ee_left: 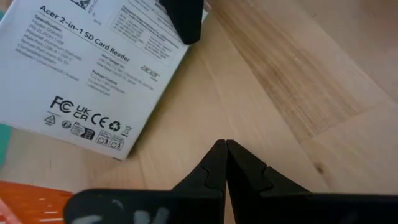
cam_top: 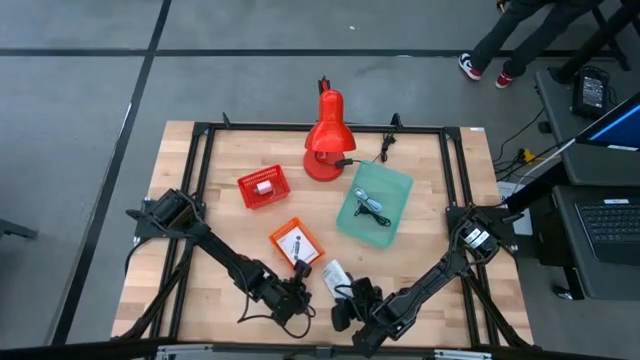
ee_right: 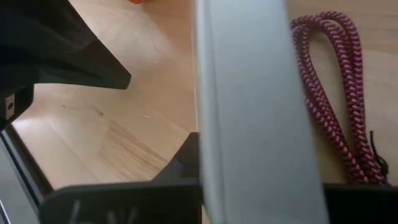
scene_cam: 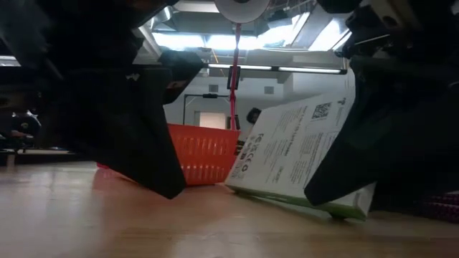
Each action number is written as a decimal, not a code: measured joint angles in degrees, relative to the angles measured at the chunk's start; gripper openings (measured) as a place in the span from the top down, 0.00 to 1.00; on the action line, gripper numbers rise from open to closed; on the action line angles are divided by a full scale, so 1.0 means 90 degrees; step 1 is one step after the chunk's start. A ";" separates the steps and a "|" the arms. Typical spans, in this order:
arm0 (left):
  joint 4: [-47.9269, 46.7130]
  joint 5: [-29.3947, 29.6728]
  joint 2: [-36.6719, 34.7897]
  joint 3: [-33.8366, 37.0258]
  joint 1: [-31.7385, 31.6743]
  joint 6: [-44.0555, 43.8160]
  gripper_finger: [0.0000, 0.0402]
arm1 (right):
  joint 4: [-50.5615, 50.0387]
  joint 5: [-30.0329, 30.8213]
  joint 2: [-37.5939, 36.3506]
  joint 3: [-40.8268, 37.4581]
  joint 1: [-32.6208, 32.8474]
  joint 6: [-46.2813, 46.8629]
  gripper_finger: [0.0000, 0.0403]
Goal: Pick and place items into bin
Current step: Put the white card reader box into the orange bin
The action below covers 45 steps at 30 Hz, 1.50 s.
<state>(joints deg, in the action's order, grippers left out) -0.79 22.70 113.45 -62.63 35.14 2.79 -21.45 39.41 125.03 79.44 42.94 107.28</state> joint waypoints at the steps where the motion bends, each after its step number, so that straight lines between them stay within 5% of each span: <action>1: -0.0006 0.0002 0.0000 0.0000 0.0000 0.0000 1.00 | 0.0008 0.0001 0.0000 0.0000 0.0000 -0.0007 0.95; 20: 0.0090 -0.0374 -0.0780 0.0000 0.0575 0.0782 1.00 | 0.0075 0.0278 -0.0095 0.0078 0.0242 -0.0472 0.95; 35: 0.0195 -0.0795 -0.3582 0.1472 0.0936 0.0828 1.00 | -0.1720 0.0854 -0.0131 0.1720 0.0336 -0.1668 0.95; 45: 0.1272 0.0056 -0.5466 0.3229 0.1275 0.0705 1.00 | -0.2273 0.0728 -0.0141 0.2307 0.0053 -0.2336 0.95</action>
<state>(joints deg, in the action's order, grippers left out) 10.66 23.20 64.25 -33.57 46.61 9.13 -41.90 45.97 123.76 100.20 43.42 86.26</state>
